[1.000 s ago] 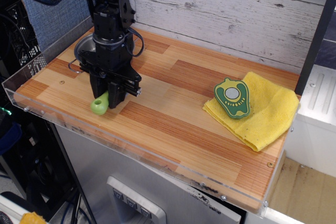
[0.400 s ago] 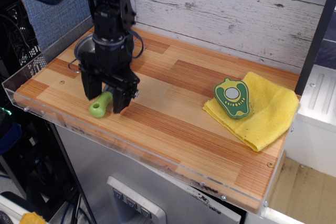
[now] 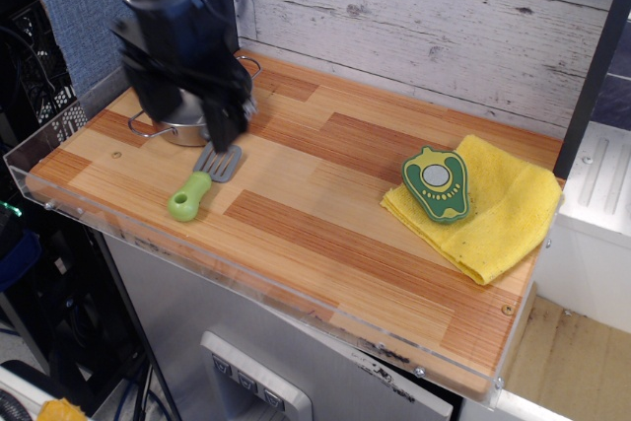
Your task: Move the spatula keep it center of the table
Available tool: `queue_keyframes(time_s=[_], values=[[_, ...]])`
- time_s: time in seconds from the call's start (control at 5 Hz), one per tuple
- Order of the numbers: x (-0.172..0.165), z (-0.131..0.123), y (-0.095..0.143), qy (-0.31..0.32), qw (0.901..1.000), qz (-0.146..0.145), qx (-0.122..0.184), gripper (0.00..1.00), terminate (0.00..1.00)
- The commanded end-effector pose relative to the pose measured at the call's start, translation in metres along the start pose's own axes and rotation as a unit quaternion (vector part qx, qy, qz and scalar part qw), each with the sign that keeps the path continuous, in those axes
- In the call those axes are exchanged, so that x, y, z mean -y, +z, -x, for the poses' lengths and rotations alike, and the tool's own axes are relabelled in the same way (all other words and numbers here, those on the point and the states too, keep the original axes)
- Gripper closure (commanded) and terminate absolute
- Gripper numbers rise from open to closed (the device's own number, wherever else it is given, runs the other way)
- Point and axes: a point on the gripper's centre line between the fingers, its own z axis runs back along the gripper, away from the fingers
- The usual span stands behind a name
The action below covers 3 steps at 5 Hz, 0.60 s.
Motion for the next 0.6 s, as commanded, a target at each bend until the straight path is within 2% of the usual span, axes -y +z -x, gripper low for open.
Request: queue_keyframes(time_s=[0.0, 0.2, 0.4], values=[[0.0015, -0.0046, 0.0120, 0.027, 0.9992, 0.017, -0.022, 0.00, 0.00], [0.0015, -0.0046, 0.0120, 0.027, 0.9992, 0.017, -0.022, 0.00, 0.00], [0.0015, -0.0046, 0.0120, 0.027, 0.9992, 0.017, -0.022, 0.00, 1.00]])
